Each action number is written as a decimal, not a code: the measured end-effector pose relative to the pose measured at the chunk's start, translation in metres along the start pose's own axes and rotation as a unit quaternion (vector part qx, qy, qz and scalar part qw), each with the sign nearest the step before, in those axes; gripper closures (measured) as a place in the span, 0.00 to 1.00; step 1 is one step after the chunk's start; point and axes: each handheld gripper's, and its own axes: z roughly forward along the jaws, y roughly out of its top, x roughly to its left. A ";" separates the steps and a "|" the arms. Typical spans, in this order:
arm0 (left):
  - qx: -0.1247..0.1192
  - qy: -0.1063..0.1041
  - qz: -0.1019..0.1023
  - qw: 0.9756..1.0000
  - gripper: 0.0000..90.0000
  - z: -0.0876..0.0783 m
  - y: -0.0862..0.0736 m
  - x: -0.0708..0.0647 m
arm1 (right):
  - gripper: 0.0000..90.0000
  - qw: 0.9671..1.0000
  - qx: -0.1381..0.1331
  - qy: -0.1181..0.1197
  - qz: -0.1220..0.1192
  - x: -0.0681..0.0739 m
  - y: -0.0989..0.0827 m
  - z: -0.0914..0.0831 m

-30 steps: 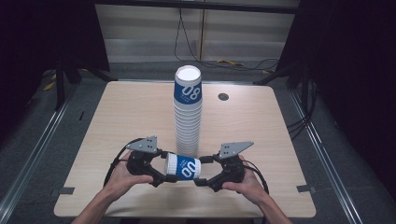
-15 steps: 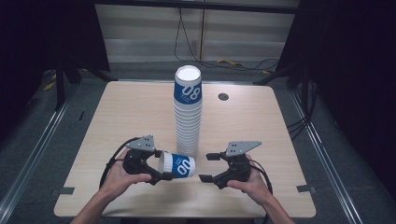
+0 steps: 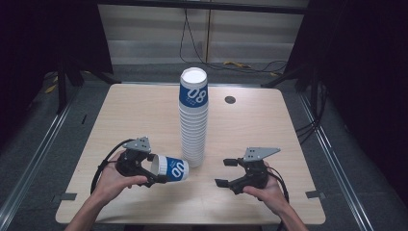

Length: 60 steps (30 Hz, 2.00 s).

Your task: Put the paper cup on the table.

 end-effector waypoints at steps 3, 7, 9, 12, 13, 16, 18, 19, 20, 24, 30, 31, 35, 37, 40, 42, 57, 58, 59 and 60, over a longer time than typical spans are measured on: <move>0.004 0.012 -0.001 1.000 0.20 -0.005 -0.001 0.004 | 0.18 1.000 -0.004 -0.004 0.003 -0.003 -0.001 -0.001; 0.014 0.027 -0.004 1.000 0.20 -0.009 -0.001 0.009 | 0.18 1.000 -0.002 -0.008 0.003 -0.003 -0.002 -0.001; 0.016 0.035 -0.011 0.999 0.20 -0.011 -0.001 0.012 | 0.18 1.000 -0.002 -0.009 0.004 -0.004 -0.002 -0.002; 0.029 0.051 -0.014 0.998 0.20 -0.015 -0.002 0.016 | 0.18 1.000 -0.001 -0.012 0.008 -0.005 -0.004 -0.004; 0.032 0.055 -0.014 0.998 0.20 -0.016 -0.002 0.017 | 0.18 1.000 -0.001 -0.013 0.007 -0.005 -0.004 -0.004; 0.037 0.068 -0.015 0.997 0.20 -0.019 -0.003 0.019 | 0.18 1.000 0.000 -0.017 0.008 -0.006 -0.004 -0.004; 0.034 0.078 -0.015 0.996 0.20 -0.022 -0.004 0.021 | 0.18 1.000 0.001 -0.016 0.009 -0.006 -0.004 -0.003; 0.032 0.082 -0.015 0.996 0.20 -0.023 -0.005 0.022 | 0.18 1.000 0.002 -0.016 0.010 -0.006 -0.004 -0.003; 0.033 0.084 -0.017 0.996 0.20 -0.024 -0.005 0.024 | 0.18 1.000 0.002 -0.017 0.010 -0.006 -0.004 -0.003; 0.046 0.107 -0.024 0.993 0.20 -0.031 -0.005 0.031 | 0.18 1.000 0.004 -0.018 0.009 -0.006 -0.005 -0.003; 0.076 0.125 -0.024 0.989 0.20 -0.035 0.000 0.037 | 0.18 1.000 0.004 -0.018 0.010 -0.007 -0.005 -0.003; 0.073 0.128 -0.023 0.989 0.20 -0.036 0.001 0.038 | 0.18 1.000 0.005 -0.019 0.009 -0.007 -0.005 -0.003; 0.076 0.138 -0.023 0.987 0.20 -0.036 0.001 0.040 | 0.18 1.000 0.004 -0.020 0.010 -0.007 -0.006 -0.004; 0.086 0.142 -0.025 0.986 0.20 -0.037 0.001 0.043 | 0.18 1.000 0.005 -0.022 0.011 -0.008 -0.006 -0.004; 0.096 0.149 -0.030 0.984 0.20 -0.037 0.001 0.045 | 0.18 1.000 0.004 -0.021 0.008 -0.008 -0.006 -0.004; 0.100 0.152 -0.032 0.983 0.20 -0.037 0.002 0.048 | 0.18 1.000 0.006 -0.021 0.010 -0.007 -0.006 -0.004; 0.187 0.149 -0.052 0.970 0.19 -0.028 0.007 0.071 | 0.16 1.000 0.012 -0.025 0.010 -0.008 -0.006 -0.001; 0.196 0.159 -0.056 0.966 0.19 -0.026 0.006 0.075 | 0.16 1.000 0.012 -0.025 0.010 -0.008 -0.007 -0.001; 0.196 0.159 -0.056 0.966 0.19 -0.026 0.006 0.075 | 0.16 1.000 0.012 -0.025 0.010 -0.008 -0.007 -0.001; 0.203 0.156 -0.060 0.965 0.19 -0.026 0.006 0.079 | 0.16 1.000 0.011 -0.026 0.010 -0.008 -0.007 -0.002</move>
